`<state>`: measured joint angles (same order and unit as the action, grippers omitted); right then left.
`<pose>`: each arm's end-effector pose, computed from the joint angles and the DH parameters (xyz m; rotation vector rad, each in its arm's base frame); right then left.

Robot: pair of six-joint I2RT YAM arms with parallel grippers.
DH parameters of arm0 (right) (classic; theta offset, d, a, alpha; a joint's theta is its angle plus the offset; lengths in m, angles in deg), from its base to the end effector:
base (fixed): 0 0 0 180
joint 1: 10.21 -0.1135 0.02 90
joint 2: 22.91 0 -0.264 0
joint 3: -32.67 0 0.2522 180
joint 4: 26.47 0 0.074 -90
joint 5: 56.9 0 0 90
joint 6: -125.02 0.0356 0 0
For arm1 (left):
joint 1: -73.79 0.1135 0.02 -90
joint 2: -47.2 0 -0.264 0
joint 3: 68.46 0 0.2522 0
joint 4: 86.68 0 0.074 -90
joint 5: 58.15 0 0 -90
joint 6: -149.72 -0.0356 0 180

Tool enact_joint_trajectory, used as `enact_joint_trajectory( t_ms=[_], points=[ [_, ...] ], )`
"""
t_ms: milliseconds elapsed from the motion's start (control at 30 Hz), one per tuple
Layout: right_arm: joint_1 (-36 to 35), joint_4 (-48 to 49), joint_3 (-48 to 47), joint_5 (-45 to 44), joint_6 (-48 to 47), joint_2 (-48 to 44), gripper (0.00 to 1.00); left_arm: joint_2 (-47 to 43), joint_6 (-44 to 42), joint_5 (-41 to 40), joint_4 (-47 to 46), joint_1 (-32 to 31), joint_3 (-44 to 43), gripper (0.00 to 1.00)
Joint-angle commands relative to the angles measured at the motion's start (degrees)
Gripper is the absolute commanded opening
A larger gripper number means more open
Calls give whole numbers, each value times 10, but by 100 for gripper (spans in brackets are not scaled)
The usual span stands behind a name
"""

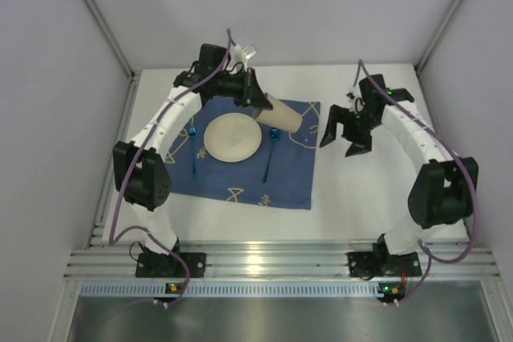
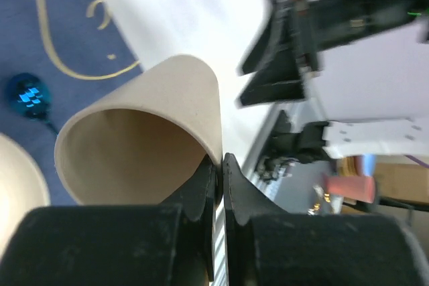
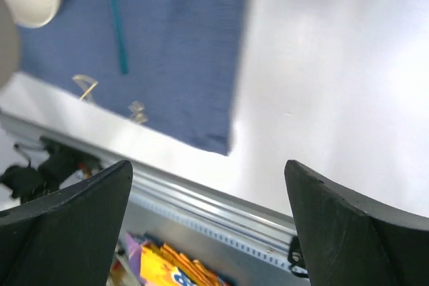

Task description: Set the dinner table for one person

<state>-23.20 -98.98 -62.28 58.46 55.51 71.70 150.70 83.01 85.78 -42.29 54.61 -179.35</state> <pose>0.3142 0.0881 0.2771 0.0869 2.8793 0.7503 0.3755 -0.1611 0.3455 0.4792 2.2204 -1.4417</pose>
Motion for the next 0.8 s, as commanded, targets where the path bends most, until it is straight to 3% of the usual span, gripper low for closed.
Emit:
enact_joint_trajectory(
  t_ms=[0, 200, 300, 467, 767],
  points=[
    [52, -46, 30, -109, -17, -101, 95, 62, -52, -147, 122, -26, -114, 0],
    [66, -51, 115, -131, -3, -212, 96, 207, -60, -329, 194, -70, -312, 0],
    [67, -52, 159, -119, 12, -259, 95, 258, -65, -397, 205, -94, -366, 0],
    [67, -61, 217, -115, 16, -308, 95, 304, -90, -457, 199, -129, -417, 0],
    [66, -78, 260, -113, 5, -351, 95, 344, -139, -559, 190, -190, -432, 0]
  ],
)
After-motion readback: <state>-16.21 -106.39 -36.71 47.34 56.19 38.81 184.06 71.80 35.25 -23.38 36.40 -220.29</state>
